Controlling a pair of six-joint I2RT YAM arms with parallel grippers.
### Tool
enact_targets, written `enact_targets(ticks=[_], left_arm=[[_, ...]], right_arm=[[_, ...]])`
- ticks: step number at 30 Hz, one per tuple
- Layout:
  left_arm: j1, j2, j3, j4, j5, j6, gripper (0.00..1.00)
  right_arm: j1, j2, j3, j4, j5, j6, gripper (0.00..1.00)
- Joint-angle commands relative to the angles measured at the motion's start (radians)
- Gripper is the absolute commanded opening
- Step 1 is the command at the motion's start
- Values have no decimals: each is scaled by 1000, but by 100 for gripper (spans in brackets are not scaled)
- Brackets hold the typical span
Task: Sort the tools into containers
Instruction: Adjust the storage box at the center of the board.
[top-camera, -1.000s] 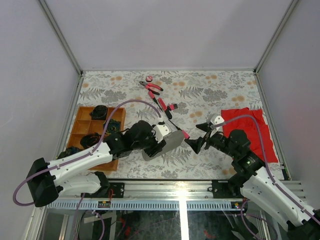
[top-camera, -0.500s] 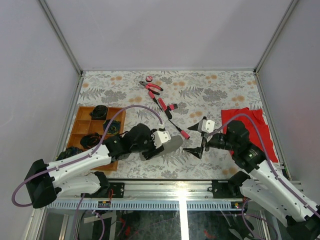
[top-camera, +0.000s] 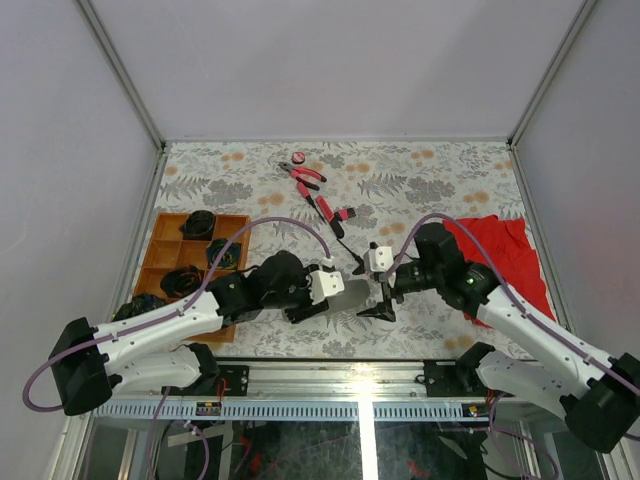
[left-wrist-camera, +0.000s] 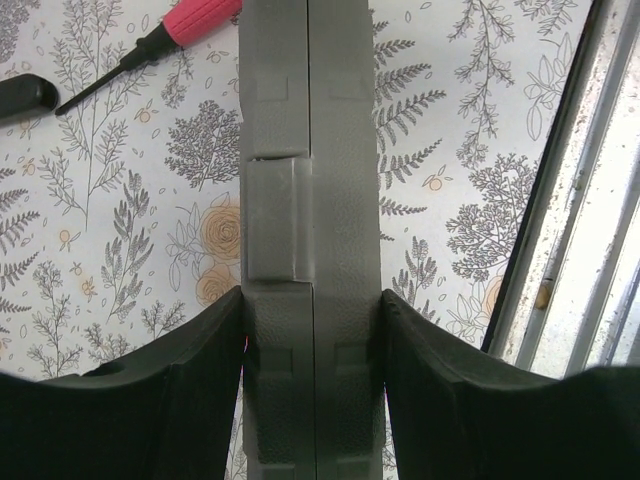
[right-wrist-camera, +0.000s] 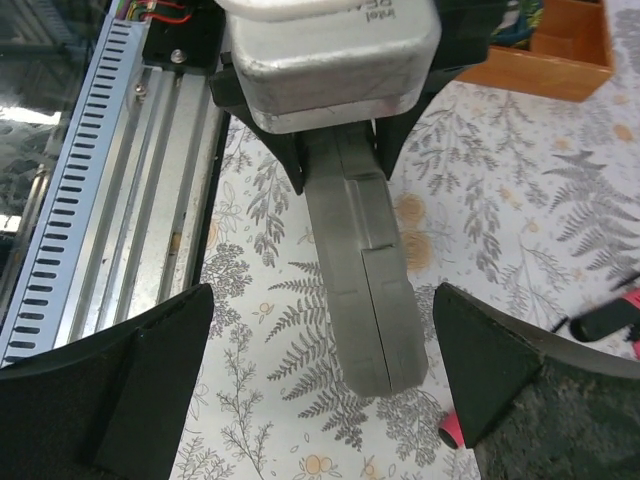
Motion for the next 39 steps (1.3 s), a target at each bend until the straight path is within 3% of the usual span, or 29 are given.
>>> enact_targets(ticks=[1,10,24,34,39], left_arm=[[-15,-25,-12,15,32,26,0],[-26,-61,-33,36,63,30,0],[-33,-66,-46,50,63,29,4],[-32,-91,-56,66,78,22,12],[-32,-117,-74,99,45,-1,26]], right_arm=[[45,70,22,67,5,-56,97],[57,182,-69,269,17,-86,95],[92,344,-106,336,83,-87,88],[94,363,-115,346,130,-96,55],[94,350,-100,297,140,-119,35]])
